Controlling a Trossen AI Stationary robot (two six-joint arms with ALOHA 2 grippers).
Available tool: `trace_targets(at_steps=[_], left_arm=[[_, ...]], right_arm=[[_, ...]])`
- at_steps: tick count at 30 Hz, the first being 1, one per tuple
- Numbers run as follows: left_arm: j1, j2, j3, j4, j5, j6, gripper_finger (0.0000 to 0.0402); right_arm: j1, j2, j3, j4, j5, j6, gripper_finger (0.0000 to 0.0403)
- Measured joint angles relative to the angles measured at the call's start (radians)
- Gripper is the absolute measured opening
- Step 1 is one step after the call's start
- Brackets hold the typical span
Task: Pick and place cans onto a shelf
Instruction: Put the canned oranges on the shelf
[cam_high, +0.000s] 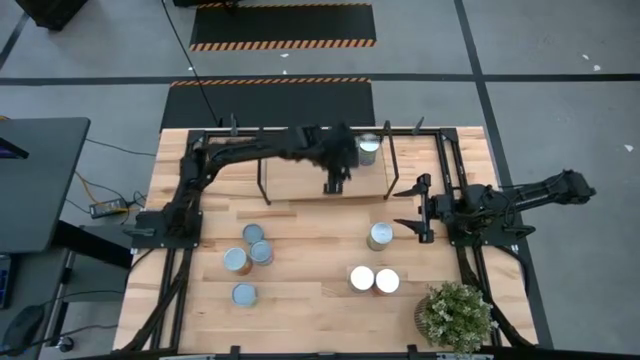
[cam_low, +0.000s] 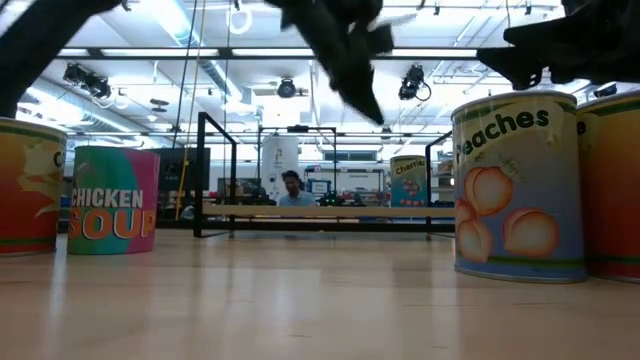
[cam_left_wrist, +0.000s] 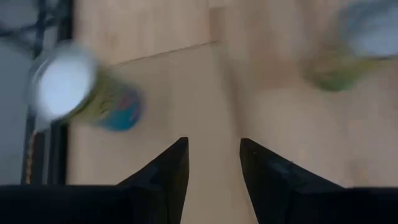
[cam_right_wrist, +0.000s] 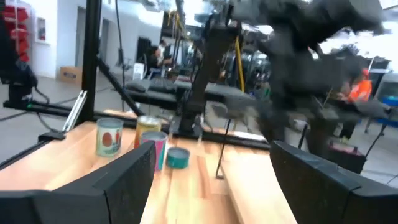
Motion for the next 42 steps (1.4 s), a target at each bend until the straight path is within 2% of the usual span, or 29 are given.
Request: trace_targets(at_steps=[5,10,14,18,24,29,35,42], left_arm=[[-0.106,-0.05,-0.007,-0.079,-0.005,-0.011,0.015],[-0.187,-0.076,-0.098,-0.037,-0.025,-0.036,0.015],[-0.214,-0.081,-0.208,-0.013,-0.074,-0.038,0.015],[-0.226,-0.112,-0.307,0.046,-0.074,-0.063,0.015],[-0.235,-0.2,-0.468,0.175,-0.076,-0.068,0.015],[-0.233,-0.306,-0.602,0.289,-0.102,-0.089,0.015],[-0.235,-0.459,-0.765,0.425,-0.108,-0.09,0.015],[-0.235,-0.631,-0.99,0.739,-0.111,-0.106,0.015]], right_arm=[[0.009,0.123,0.053,-0.016,0.018,0.032,0.0323],[0.042,0.271,0.121,-0.037,0.103,0.07,0.0324],[0.076,0.39,0.215,-0.135,0.175,0.107,0.0335],[0.098,0.501,0.326,-0.31,0.213,0.154,0.0356],[0.107,0.63,0.518,-0.649,0.238,0.277,0.0394],[0.114,0.724,0.651,-0.866,0.231,0.379,0.0397],[0.13,0.838,0.772,-1.019,0.199,0.482,0.0399],[0.147,0.968,0.88,-1.134,0.158,0.52,0.0399]])
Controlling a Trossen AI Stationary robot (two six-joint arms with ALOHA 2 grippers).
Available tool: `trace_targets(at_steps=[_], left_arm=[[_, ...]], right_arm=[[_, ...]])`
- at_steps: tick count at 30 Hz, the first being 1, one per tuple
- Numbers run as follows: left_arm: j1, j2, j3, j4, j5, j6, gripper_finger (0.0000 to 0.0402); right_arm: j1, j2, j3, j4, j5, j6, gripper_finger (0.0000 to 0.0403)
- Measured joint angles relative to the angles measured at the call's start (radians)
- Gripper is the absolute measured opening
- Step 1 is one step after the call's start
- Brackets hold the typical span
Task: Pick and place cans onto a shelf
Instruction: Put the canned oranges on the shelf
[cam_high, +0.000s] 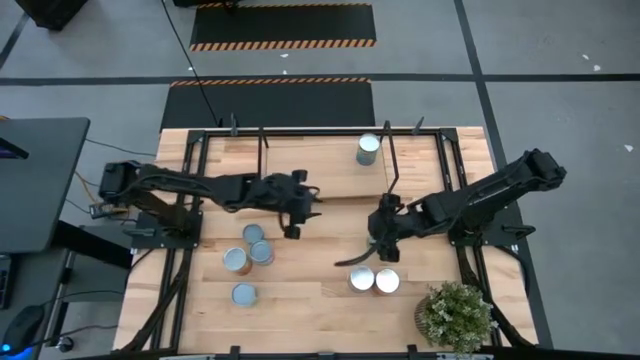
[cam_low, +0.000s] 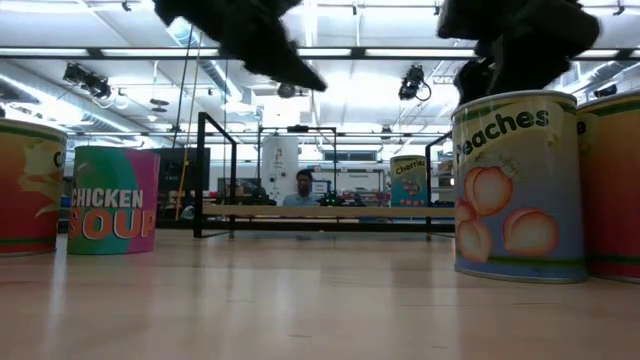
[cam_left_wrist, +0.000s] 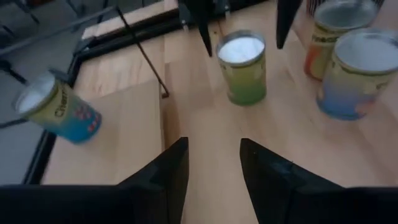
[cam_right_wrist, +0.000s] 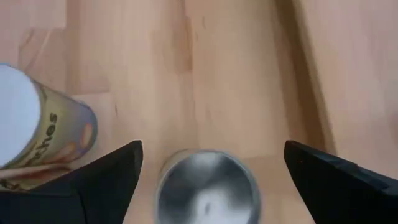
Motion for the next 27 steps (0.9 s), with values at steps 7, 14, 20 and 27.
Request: trace_targets(at_steps=[7,14,20,27], left_arm=[[-0.004,-0.122,-0.164,0.239,0.001,-0.035,0.015],[-0.004,-0.203,-0.3,0.497,0.0,-0.095,0.015],[-0.004,-0.208,-0.322,0.516,0.023,-0.194,0.015],[-0.03,-0.207,-0.322,0.492,0.031,-0.238,0.015]], right_arm=[[-0.003,0.113,0.088,-0.126,-0.002,0.049,0.0399],[-0.01,0.146,0.112,-0.194,-0.016,0.114,0.0399],[-0.04,0.163,0.11,-0.272,-0.07,0.187,0.0399],[-0.065,0.186,0.107,-0.293,-0.137,0.169,0.0391]])
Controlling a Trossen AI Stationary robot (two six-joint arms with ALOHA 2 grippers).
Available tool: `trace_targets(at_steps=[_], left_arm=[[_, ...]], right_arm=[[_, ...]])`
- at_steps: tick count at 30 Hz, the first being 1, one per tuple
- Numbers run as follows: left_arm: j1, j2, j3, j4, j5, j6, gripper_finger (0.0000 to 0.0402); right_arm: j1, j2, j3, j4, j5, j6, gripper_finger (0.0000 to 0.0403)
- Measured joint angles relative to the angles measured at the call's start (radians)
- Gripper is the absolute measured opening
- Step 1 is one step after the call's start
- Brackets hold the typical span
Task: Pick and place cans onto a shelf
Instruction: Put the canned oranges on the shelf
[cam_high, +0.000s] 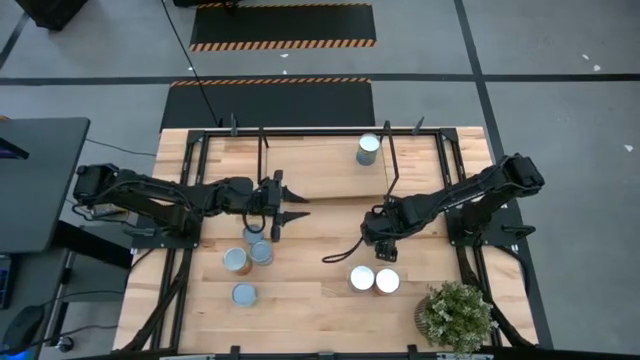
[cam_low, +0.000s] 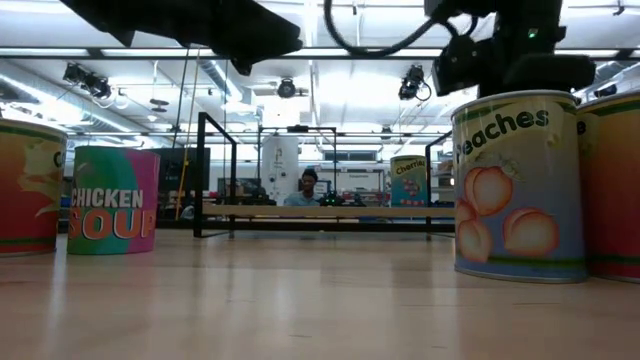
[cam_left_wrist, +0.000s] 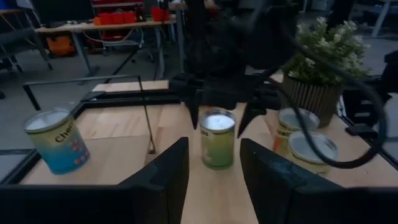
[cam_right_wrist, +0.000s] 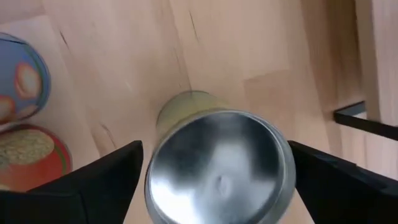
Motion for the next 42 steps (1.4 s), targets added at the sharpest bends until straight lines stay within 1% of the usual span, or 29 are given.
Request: trace_targets(at_steps=[3,7,11,15,21,25,28,31,35,39,42], left_arm=[[-0.011,0.0,0.0,-0.002,0.002,0.001,0.015],[-0.014,0.0,0.0,-0.023,0.001,0.001,0.015],[-0.014,0.0,0.0,-0.045,0.001,-0.017,0.015],[-0.014,0.0,0.0,-0.045,0.001,-0.032,0.015],[-0.014,0.001,0.0,-0.025,0.001,-0.032,0.015],[-0.032,0.001,0.0,-0.025,0.001,-0.031,0.015],[-0.036,0.001,0.0,-0.022,0.001,-0.012,0.015],[-0.035,0.001,0.0,-0.023,-0.019,-0.001,0.015],[-0.034,0.001,0.0,-0.028,-0.023,-0.001,0.015],[-0.035,0.001,0.0,-0.057,-0.022,-0.005,0.015],[-0.034,0.001,0.0,-0.068,-0.023,-0.011,0.015]], right_arm=[[-0.014,0.018,0.0,-0.017,-0.022,-0.021,0.0375],[-0.027,0.032,0.002,-0.012,-0.035,-0.058,0.0344],[-0.037,0.031,0.007,-0.013,-0.035,-0.095,0.0321],[-0.049,0.019,0.065,-0.029,-0.014,-0.117,0.0325],[-0.093,0.016,0.197,-0.062,0.056,-0.192,0.033],[-0.156,0.015,0.287,-0.094,0.07,-0.238,0.0327],[-0.224,0.022,0.355,-0.104,0.069,-0.27,0.0327],[-0.287,0.065,0.419,-0.135,0.064,-0.318,0.0327],[-0.348,0.189,0.519,-0.212,0.055,-0.367,0.0327],[-0.411,0.291,0.636,-0.3,0.052,-0.354,0.0327],[-0.462,0.326,0.675,-0.321,0.032,-0.345,0.0327]])
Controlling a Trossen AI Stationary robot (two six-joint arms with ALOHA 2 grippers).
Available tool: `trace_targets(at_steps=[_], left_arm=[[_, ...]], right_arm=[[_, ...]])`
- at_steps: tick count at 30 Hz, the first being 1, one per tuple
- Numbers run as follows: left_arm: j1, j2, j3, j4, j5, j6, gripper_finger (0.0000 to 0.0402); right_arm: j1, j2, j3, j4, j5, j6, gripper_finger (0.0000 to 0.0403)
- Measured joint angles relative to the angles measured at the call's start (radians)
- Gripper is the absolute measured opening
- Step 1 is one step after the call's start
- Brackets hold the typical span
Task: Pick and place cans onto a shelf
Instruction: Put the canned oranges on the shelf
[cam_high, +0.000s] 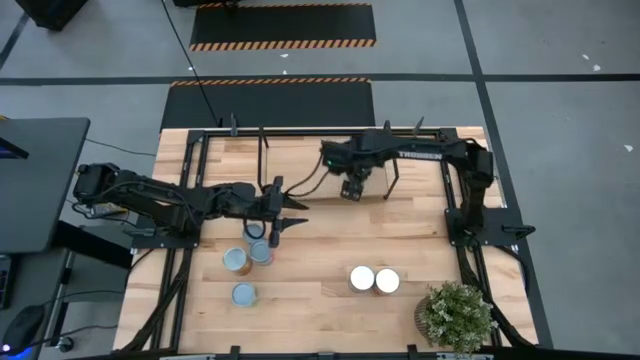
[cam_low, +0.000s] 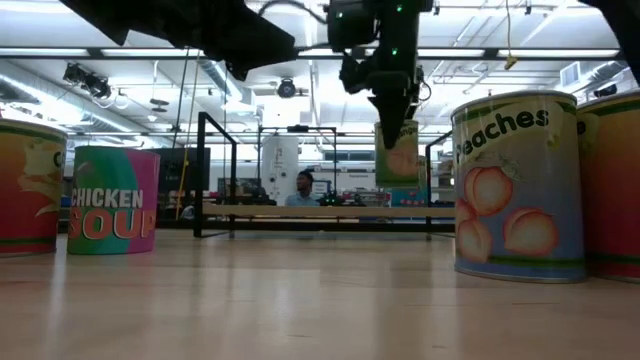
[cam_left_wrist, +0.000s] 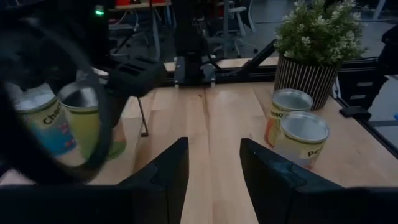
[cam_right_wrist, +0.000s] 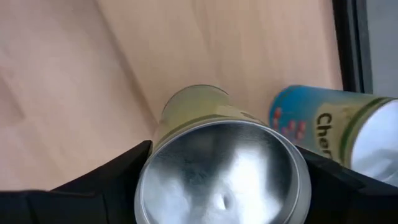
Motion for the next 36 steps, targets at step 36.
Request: trace_targets(at_steps=[36], left_arm=[[0.001,0.0,0.0,-0.007,-0.007,-0.021,0.0151]], right_arm=[[-0.146,-0.112,-0.205,0.097,0.0,-0.058,0.0377]])
